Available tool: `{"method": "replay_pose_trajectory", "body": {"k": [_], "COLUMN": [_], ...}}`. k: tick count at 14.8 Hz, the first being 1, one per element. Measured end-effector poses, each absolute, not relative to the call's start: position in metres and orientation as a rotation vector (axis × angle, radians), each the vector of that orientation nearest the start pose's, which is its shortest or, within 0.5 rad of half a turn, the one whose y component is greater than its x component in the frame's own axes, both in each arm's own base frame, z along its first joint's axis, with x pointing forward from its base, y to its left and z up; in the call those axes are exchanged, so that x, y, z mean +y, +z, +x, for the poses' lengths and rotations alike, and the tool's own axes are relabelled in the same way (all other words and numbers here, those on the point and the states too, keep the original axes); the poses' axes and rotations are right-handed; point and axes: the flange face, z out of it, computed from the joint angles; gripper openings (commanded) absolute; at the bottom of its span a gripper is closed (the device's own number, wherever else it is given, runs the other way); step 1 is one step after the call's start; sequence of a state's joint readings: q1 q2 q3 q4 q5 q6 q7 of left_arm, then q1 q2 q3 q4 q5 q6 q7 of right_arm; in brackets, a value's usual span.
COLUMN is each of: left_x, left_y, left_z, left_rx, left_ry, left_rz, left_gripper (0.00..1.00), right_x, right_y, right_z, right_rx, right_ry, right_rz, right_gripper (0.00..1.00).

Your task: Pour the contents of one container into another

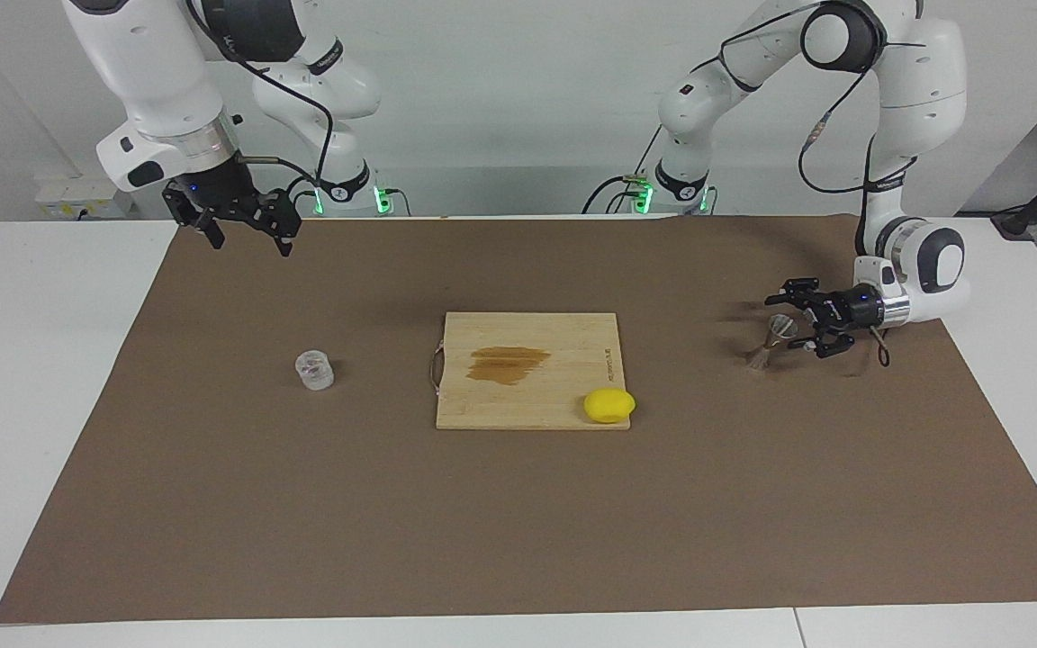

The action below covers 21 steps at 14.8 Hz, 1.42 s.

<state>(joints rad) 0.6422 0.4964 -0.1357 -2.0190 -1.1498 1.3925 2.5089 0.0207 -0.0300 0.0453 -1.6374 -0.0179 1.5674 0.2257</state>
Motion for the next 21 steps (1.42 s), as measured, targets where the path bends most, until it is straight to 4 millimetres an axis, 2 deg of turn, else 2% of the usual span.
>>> {"method": "replay_pose_trajectory", "body": {"k": [7, 10, 13, 16, 17, 19, 21], "left_x": [0.1501, 0.1511, 0.1522, 0.1537, 0.154, 0.154, 0.1541], "left_y": [0.235, 0.2354, 0.2355, 0.2357, 0.236, 0.2364, 0.2366], "left_z": [0.5066, 0.5063, 0.5058, 0.5058, 0.5061, 0.5066, 0.5068], "left_rx": [-1.171, -1.162, -1.154, -1.143, -1.14, -1.132, -1.125], "left_ry": [1.219, 1.216, 1.212, 1.205, 1.207, 1.207, 1.201], "left_rz": [1.3, 1.302, 1.306, 1.314, 1.315, 1.318, 1.321], "left_gripper": [0.91, 0.83, 0.72, 0.54, 0.53, 0.43, 0.4], "right_x": [0.0343, 0.0343, 0.0343, 0.0343, 0.0343, 0.0343, 0.0343], "right_y": [0.6093, 0.6093, 0.6093, 0.6093, 0.6093, 0.6093, 0.6093], "right_z": [0.5423, 0.5423, 0.5423, 0.5423, 0.5423, 0.5423, 0.5423], "right_rx": [0.252, 0.252, 0.252, 0.252, 0.252, 0.252, 0.252], "right_ry": [0.058, 0.058, 0.058, 0.058, 0.058, 0.058, 0.058], "right_rz": [-3.156, -3.156, -3.156, -3.156, -3.156, -3.156, -3.156], "right_gripper": [1.0, 1.0, 1.0, 1.0, 1.0, 1.0, 1.0]}}
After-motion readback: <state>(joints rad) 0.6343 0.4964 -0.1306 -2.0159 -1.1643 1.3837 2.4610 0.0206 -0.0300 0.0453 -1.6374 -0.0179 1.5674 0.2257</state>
